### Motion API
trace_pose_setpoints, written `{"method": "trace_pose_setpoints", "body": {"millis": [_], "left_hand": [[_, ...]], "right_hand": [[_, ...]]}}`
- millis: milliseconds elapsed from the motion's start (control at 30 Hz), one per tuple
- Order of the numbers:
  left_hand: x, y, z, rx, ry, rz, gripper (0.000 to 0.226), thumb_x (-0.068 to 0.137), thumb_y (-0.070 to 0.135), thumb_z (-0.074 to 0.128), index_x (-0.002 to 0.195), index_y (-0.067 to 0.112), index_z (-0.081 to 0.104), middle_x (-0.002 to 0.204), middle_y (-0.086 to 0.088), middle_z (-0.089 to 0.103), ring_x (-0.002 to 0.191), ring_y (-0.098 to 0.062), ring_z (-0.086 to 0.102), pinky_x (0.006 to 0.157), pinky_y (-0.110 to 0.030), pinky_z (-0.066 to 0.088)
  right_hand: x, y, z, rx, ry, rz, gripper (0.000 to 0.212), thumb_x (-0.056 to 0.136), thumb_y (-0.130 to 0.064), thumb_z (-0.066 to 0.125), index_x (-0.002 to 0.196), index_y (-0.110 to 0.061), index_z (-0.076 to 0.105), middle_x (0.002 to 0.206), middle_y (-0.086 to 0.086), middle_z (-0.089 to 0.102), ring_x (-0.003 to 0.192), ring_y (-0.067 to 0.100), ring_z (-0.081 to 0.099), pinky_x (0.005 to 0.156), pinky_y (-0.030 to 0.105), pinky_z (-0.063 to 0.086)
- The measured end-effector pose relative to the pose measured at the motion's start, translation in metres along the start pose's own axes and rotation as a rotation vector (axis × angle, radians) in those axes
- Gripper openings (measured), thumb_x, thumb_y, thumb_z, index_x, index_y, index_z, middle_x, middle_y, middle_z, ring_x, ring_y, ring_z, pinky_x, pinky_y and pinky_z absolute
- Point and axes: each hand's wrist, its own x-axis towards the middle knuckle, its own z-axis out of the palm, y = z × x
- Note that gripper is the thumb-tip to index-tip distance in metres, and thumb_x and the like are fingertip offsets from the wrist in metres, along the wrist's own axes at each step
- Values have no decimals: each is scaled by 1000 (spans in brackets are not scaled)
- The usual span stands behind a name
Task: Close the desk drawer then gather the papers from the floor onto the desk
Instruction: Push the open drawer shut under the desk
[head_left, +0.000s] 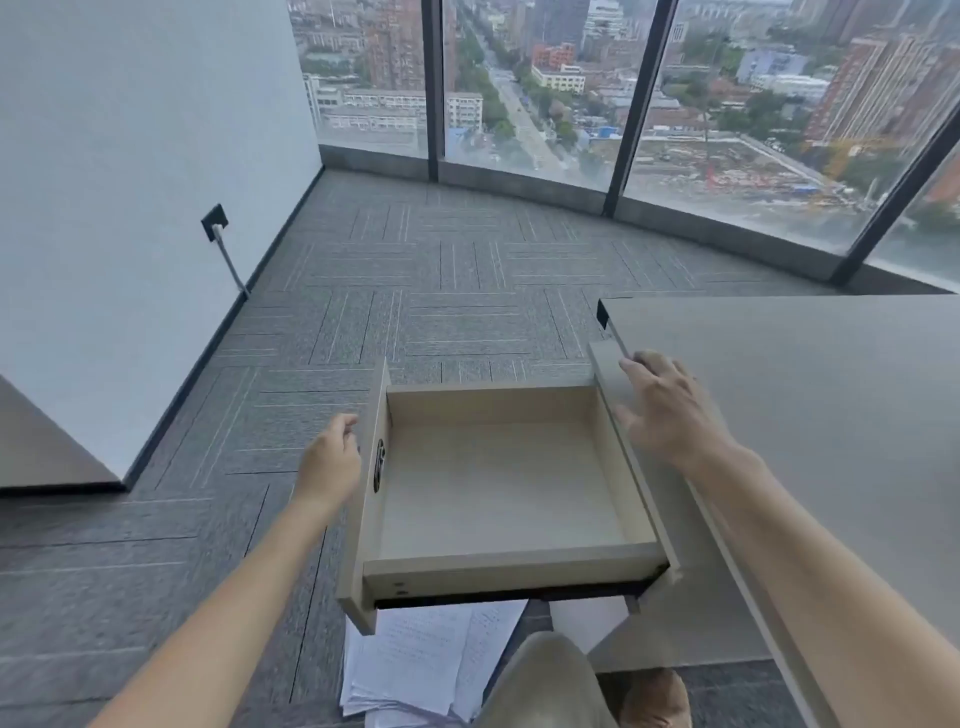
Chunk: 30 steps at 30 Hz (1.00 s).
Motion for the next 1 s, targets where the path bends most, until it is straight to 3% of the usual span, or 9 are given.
{"method": "trace_pose_setpoints", "body": {"millis": [133, 233, 333, 433, 633, 867, 1000], "left_hand": [[12, -11, 9, -125, -62, -164, 30, 96, 3, 44, 119, 0, 63, 119, -18, 67, 111, -33, 61, 89, -38, 46], [17, -15, 15, -342, -86, -295, 24, 96, 10, 52, 113, 1, 66, 106, -17, 69, 93, -29, 63, 81, -40, 52], [23, -22, 20, -425, -88, -378, 23, 94, 17, 55, 104, 4, 70, 98, -18, 73, 88, -34, 69, 85, -47, 57], [26, -23, 31, -440, -99, -394, 19, 93, 17, 56, 92, 8, 72, 94, -20, 74, 83, -35, 69, 83, -49, 57], [26, -9, 58, -412, -121, -369, 23, 92, 22, 56, 87, 6, 71, 89, -20, 74, 81, -33, 70, 81, -49, 58], [6, 44, 95, -555, -208, -360, 27, 98, 14, 51, 75, 5, 60, 72, -9, 64, 59, -16, 61, 48, -19, 53], [1, 68, 118, -691, -298, -358, 21, 98, 8, 50, 83, -1, 61, 79, -15, 67, 67, -20, 66, 48, -17, 56]], "right_hand": [[3, 14, -4, 90, -23, -8, 62, 88, -27, 64, 146, -15, 46, 152, 3, 43, 141, 27, 37, 117, 39, 28], [5, 13, 1, 125, 15, 25, 61, 86, -16, 56, 147, -15, 44, 155, 3, 40, 147, 25, 30, 123, 41, 17], [4, 9, 0, 106, 43, 56, 60, 82, -10, 51, 142, -14, 46, 150, 4, 43, 145, 25, 31, 123, 43, 15], [5, 10, 3, 80, 61, 43, 60, 81, -12, 51, 141, -14, 47, 148, 3, 45, 144, 25, 33, 123, 44, 17], [8, 13, 7, 78, 77, 28, 59, 81, -14, 50, 140, -16, 47, 149, 2, 46, 144, 25, 34, 123, 45, 18], [7, 13, 6, 90, 77, 28, 59, 81, -15, 52, 140, -16, 48, 148, 3, 46, 144, 25, 34, 123, 45, 19], [7, 14, 6, 100, 80, 24, 60, 82, -15, 52, 141, -15, 47, 149, 3, 45, 145, 25, 33, 123, 44, 18]]}}
